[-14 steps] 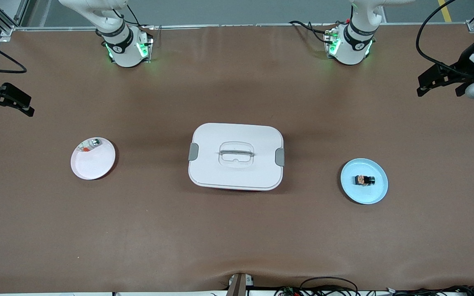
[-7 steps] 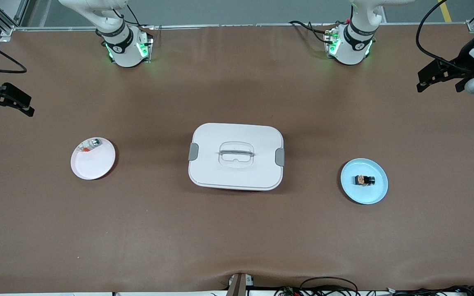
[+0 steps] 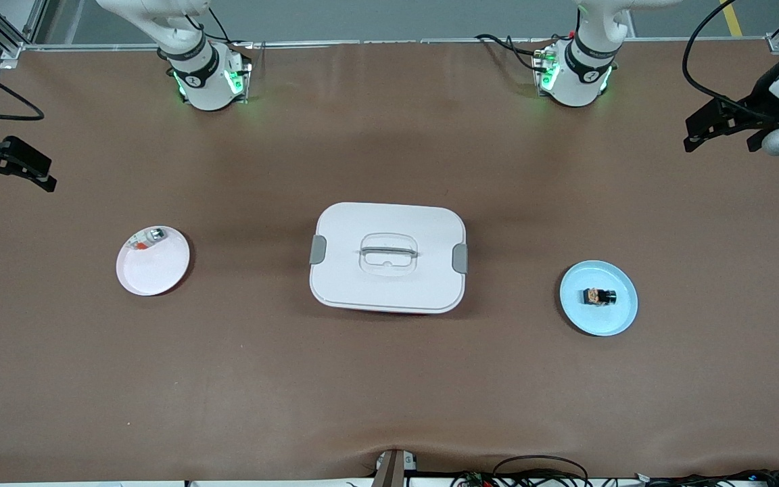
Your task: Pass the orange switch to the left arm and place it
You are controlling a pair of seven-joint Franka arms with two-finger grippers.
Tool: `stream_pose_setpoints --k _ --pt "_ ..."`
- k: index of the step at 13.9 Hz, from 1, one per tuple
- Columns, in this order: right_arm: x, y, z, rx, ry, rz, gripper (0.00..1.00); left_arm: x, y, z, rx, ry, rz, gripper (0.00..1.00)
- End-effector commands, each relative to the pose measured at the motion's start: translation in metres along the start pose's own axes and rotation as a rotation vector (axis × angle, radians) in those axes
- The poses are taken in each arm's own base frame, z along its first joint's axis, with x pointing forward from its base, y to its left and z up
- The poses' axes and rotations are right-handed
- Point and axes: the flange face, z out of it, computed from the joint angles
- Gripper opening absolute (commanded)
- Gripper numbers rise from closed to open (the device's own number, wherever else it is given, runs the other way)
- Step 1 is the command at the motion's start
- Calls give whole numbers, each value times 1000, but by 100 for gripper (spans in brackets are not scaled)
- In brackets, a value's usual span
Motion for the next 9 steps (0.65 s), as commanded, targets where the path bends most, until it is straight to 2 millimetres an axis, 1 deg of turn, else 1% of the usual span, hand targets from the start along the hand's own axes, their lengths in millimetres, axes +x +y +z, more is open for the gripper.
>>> stream_pose_setpoints --k 1,9 --pt "-1 -1 -6 -7 11 3 100 -5 -2 -1 -3 -3 6 100" --pt "-1 1 -6 -7 11 4 100 -4 1 -7 5 1 -28 100"
